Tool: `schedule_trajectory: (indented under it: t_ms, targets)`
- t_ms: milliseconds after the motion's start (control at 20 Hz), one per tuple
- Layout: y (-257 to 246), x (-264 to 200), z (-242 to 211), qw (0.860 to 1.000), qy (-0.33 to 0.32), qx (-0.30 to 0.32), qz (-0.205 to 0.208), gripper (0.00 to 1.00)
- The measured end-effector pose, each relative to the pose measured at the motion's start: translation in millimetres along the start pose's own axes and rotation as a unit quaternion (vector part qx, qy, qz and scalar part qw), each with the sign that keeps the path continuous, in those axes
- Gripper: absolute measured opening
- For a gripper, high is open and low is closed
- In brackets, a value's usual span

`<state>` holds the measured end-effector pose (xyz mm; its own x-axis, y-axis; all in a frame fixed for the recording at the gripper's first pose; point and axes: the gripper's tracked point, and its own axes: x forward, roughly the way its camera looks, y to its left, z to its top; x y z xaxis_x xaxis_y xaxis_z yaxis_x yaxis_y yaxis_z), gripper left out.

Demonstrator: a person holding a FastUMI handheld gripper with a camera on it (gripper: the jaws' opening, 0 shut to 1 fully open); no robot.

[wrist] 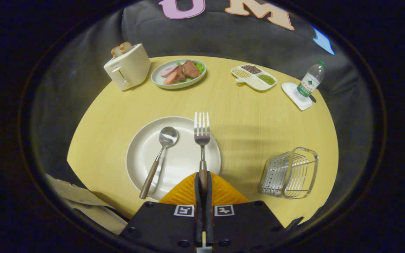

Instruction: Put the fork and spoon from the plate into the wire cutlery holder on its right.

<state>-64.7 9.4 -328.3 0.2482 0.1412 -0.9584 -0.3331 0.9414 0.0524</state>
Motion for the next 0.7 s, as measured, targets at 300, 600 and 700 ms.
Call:
schedule_trajectory:
  t_ms: [300, 600, 700]
  targets:
    - [-35, -30, 1, 1.000, 0.016, 0.017, -0.003, 0.07]
    - [-83, -61, -4, 0.999, 0.028, 0.035, -0.026, 0.07]
    - [-100, -68, -11, 0.998, 0.040, 0.041, -0.036, 0.07]
